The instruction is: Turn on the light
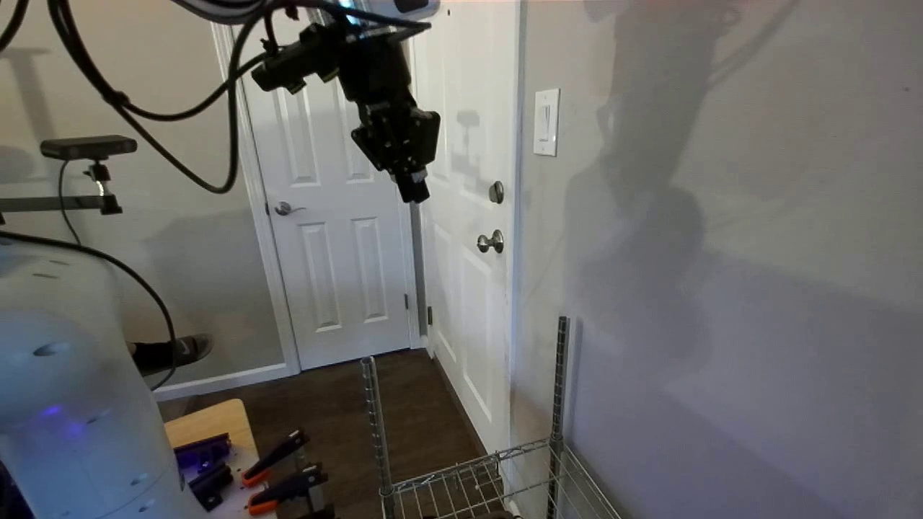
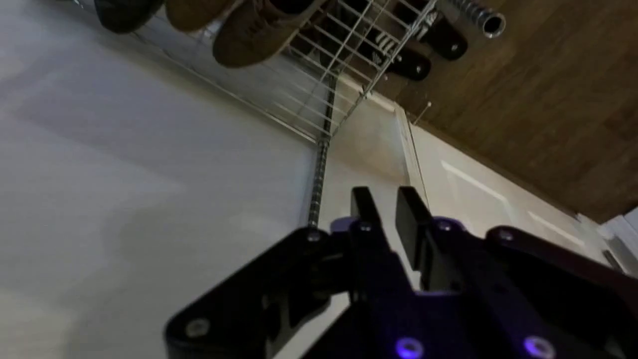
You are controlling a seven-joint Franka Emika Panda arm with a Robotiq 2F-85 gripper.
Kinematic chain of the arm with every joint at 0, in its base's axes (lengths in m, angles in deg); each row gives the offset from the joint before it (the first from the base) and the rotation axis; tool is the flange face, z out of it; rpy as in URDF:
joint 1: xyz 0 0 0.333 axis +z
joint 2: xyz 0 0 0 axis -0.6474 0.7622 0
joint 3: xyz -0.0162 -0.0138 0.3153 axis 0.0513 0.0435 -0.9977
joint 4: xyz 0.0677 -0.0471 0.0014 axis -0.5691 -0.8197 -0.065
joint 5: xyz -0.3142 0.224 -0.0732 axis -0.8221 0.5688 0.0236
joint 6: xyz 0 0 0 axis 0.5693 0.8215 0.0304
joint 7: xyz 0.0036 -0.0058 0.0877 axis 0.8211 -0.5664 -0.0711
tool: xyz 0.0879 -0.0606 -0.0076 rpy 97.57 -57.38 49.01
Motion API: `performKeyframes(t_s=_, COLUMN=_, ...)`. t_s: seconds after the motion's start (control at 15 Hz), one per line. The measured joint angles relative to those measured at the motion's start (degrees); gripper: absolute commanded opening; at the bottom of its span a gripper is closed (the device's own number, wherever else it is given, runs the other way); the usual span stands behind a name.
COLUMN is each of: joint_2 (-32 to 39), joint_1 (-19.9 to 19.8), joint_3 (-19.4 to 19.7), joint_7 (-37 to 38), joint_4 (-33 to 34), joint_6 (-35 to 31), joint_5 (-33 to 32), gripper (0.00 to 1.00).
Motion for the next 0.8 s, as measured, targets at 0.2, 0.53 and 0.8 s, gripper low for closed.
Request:
performKeyframes(t_s=0.2, joint_2=0.1, joint_1=0.6, joint_3=0.7, joint_7=0.0, joint_4=-3.2, joint_6=-10.9, joint_5=1.7, gripper=0.03)
performKeyframes(t_s=0.53, joint_2=1.3, joint_1=3.2, joint_3=2.4, joint_7=-0.5, joint_4=-7.1, joint_6=-24.9, joint_5=4.9, gripper=0.05)
performKeyframes(t_s=0.8, joint_2=2.6, joint_1=7.4, joint_3=4.2, joint_7=-2.8, joint_4=-8.5, joint_6=-35.9, joint_5=7.0, gripper=0.04)
